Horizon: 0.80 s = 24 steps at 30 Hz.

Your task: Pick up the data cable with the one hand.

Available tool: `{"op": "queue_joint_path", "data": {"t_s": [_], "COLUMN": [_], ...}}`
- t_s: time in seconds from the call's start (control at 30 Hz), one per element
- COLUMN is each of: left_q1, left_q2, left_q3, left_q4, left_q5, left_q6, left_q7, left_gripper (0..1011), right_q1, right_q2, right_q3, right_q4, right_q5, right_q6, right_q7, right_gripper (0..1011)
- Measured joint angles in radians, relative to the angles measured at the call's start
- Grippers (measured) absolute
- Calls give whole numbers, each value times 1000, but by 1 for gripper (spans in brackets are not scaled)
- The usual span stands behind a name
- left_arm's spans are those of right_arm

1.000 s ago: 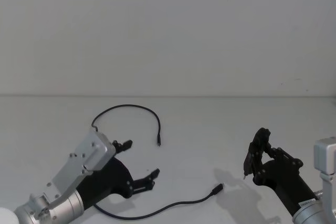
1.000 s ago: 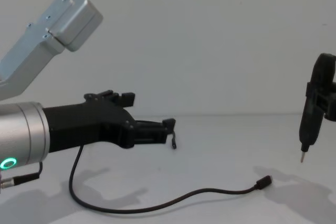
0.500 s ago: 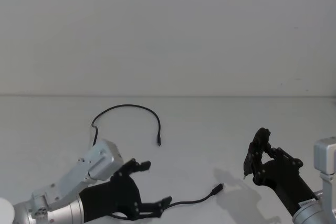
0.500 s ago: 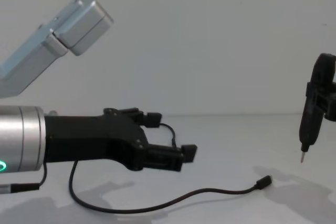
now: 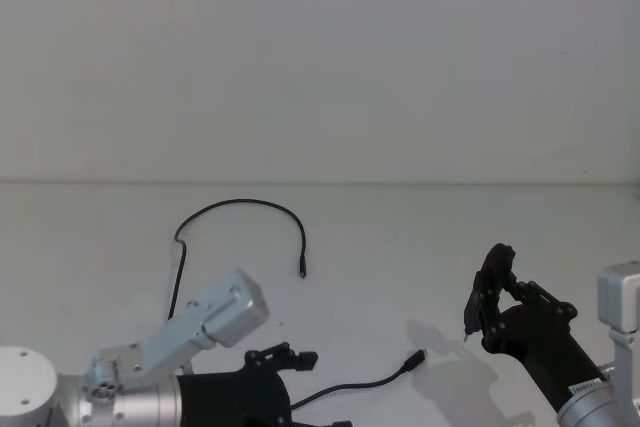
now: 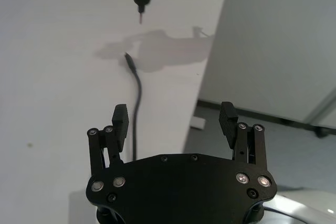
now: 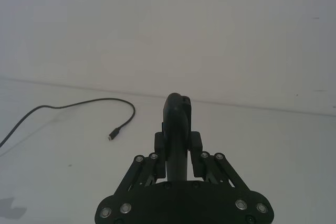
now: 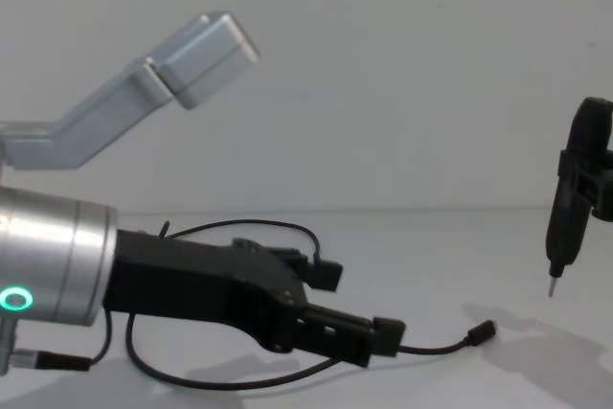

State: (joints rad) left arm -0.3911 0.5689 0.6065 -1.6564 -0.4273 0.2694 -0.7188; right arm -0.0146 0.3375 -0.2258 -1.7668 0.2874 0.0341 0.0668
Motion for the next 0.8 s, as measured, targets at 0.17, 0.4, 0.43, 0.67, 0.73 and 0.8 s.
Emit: {"op": "queue_joint_path", "data": {"t_s": [0.17, 0.4, 0.43, 0.67, 0.73, 0.8], "left_q1": [-32, -61, -63, -78, -81, -86], "left_q2": [-15, -36, -39, -61, -67, -71], "left_q3": [24, 47, 49, 57, 60, 63], "left_q4": [1, 1, 1, 1, 1, 3], "left_q5": [-14, -16, -16, -16, -15, -13], "left_q6": [108, 209, 217, 289, 305, 312], "left_q7": [-3, 27, 32, 77, 93, 103], "left_gripper": [1001, 1001, 1001, 1001, 1001, 1001], "right_q1": [0, 0, 0, 0, 0, 0], "right_q2": [0, 0, 0, 0, 0, 0], "right_q3": [0, 0, 0, 0, 0, 0], "right_q4": [0, 0, 0, 0, 0, 0], "right_q5": [0, 0, 0, 0, 0, 0], "right_q6": [0, 0, 0, 0, 0, 0], "right_q7": [0, 0, 0, 0, 0, 0], "right_gripper": [269, 269, 269, 269, 269, 269]}}
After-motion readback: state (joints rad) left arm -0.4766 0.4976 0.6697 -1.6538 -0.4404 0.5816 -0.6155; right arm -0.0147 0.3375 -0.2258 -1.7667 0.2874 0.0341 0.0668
